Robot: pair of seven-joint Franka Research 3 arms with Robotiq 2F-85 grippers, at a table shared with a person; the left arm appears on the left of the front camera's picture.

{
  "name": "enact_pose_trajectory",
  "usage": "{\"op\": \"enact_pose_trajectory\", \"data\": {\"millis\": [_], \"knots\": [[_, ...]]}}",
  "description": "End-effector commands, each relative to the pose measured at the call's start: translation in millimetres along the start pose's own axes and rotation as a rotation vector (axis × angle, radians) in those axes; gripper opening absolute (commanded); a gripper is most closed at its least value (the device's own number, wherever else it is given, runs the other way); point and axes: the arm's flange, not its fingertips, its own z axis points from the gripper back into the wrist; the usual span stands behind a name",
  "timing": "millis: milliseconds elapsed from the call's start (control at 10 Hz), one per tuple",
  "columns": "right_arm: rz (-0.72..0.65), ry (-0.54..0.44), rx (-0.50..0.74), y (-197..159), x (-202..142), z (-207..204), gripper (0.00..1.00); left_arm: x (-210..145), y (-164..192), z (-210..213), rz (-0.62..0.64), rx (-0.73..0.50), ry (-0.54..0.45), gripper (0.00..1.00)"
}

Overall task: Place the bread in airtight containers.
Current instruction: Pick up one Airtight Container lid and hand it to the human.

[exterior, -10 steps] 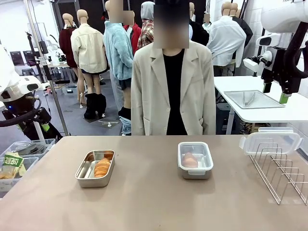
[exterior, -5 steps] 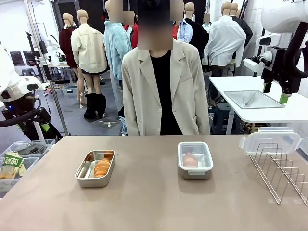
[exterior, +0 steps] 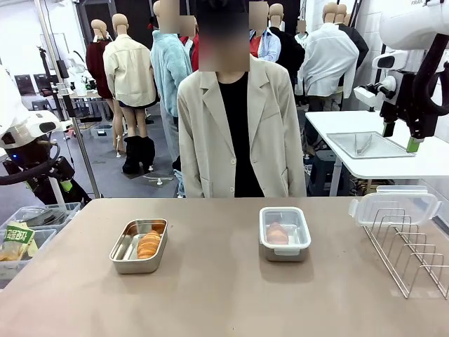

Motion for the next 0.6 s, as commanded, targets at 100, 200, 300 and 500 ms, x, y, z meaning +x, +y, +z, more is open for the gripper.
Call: {"op": "enact_pose_trajectory", "data": {"millis": [100, 200, 300, 500], "knots": [[0.021, -0.011, -0.009, -19.1, -3.4, -39.2, 1.0, -0.7, -0.2, 1.3, 0.015, 0.008, -0.002, 1.0], [0.007, 0.006, 0.023, -26.5, 1.4, -57.4, 1.0, -0.7, -0.2, 1.3, 0.015, 0.008, -0.002, 1.0], [0.004, 0.001, 0.065, -28.7, 3.0, -69.9, 1.0, -0.7, -0.2, 1.3, 0.015, 0.008, -0.002, 1.0], [0.006, -0.025, 0.126, -24.5, 0.4, -84.2, 1.0, -0.7, -0.2, 1.3, 0.015, 0.008, -0.002, 1.0]]}}
